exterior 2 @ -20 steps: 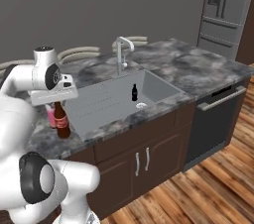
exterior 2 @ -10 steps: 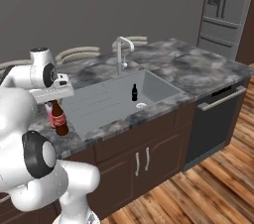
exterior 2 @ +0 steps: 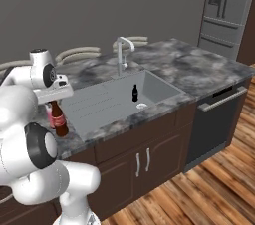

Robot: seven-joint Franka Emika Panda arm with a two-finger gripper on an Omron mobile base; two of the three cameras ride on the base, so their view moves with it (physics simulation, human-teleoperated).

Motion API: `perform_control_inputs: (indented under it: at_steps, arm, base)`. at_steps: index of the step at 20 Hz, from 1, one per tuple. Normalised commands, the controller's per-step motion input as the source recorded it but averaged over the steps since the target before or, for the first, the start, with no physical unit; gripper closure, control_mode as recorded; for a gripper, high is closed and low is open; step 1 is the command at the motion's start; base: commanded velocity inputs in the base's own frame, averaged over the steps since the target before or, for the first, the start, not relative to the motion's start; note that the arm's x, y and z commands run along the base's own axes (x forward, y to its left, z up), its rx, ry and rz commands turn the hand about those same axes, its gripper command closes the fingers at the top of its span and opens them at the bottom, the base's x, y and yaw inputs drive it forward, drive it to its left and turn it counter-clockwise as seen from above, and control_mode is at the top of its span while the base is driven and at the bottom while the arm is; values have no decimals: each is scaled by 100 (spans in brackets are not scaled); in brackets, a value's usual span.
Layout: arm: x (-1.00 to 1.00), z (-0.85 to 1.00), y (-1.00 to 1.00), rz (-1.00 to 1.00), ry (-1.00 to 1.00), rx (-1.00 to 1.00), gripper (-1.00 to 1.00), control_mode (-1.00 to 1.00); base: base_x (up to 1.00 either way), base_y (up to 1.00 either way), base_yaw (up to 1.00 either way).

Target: Place the large bottle from the dining counter next to the other large bottle outside the sink, and place the small bottle from the dining counter next to the other small bottle inside the sink.

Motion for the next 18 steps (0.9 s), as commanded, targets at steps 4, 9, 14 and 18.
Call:
perform_control_inputs:
  at_steps: [4,9,14,18]
  arm:
    - [0,-23,1,1,-1,-1,100,-100]
    - [0,-22,0,0,-4,-1,100,-100]
    - [0,-16,0,0,-4,0,100,-100]
    - [0,-14,0,0,-2,0,100,-100]
  base:
    - [0,0,0]
    - [0,0,0]
    - [0,0,0]
    - [0,0,0]
